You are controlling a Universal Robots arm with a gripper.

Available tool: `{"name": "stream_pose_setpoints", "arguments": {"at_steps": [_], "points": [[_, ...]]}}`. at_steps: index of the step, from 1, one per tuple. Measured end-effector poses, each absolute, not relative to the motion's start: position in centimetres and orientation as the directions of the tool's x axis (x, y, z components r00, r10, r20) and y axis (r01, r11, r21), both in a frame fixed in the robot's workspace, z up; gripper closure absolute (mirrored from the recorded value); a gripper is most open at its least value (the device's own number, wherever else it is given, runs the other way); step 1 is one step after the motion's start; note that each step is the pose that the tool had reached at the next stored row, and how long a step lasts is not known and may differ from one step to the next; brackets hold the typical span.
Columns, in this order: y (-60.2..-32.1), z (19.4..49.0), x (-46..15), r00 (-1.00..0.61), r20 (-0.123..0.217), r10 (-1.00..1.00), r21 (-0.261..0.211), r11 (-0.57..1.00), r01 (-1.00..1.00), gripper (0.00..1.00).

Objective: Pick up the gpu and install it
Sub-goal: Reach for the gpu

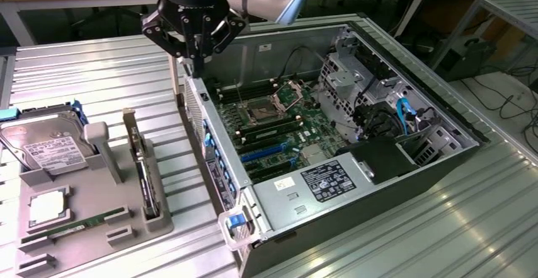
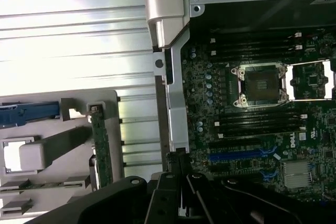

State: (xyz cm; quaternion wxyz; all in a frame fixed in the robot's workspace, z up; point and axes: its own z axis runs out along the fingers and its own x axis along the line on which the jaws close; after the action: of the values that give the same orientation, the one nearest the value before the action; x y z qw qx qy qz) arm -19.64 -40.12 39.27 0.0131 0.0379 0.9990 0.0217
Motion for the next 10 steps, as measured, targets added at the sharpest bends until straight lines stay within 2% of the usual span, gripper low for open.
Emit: {"name": "stream_pose_setpoints", "arguments": {"at_steps": [10], "points": [[-40.16,39.26,-20.42,-0.997,-0.025,0.076,0.044,0.996,0.075,0.86]]}}
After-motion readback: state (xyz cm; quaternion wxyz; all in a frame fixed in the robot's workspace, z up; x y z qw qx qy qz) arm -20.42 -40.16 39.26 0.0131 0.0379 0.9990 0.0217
